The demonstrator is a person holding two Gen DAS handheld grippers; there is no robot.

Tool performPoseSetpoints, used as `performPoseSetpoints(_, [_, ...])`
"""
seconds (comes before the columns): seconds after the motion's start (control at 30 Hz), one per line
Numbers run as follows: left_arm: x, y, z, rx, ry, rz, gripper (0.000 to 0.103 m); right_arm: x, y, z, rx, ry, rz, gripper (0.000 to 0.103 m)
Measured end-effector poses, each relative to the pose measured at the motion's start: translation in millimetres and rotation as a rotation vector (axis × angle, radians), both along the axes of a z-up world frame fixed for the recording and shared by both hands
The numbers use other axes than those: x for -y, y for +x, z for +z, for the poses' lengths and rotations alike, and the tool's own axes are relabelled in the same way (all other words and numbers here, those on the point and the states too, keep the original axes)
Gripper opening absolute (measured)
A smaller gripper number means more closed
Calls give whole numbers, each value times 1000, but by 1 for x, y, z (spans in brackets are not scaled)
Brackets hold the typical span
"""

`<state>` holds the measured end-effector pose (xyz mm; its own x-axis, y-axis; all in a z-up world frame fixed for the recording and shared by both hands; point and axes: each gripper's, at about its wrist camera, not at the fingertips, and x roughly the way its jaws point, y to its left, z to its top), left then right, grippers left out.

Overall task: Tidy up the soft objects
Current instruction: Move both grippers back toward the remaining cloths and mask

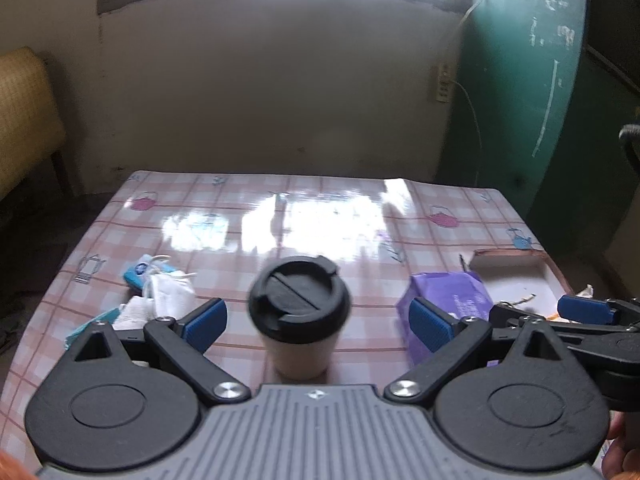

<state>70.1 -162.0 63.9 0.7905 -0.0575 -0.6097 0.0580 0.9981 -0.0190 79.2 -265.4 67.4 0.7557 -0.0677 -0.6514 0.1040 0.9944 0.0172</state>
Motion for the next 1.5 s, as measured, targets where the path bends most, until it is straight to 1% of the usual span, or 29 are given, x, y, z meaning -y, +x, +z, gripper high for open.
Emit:
performPoseSetpoints(0.57, [-64,3,-2,2,-7,97,100,-73,22,2,-6,-16,104,79])
performPoseSetpoints(0.73, [-83,3,-3,2,4,123,100,-95,27,-2,-14,-19,136,79])
performPoseSetpoints(0.97, [-109,0,-6,-4,-4,154,100,-122,29,-6,-16,-19,181,79])
performPoseSetpoints(1.3, [-141,-14,-11,1,9,153,100,-159,21,-14,-20,-19,241,79])
performPoseSetpoints(1.5, [-162,-20,-18,-2,14,156,101,-178,16,-24,-24,-2,278,79])
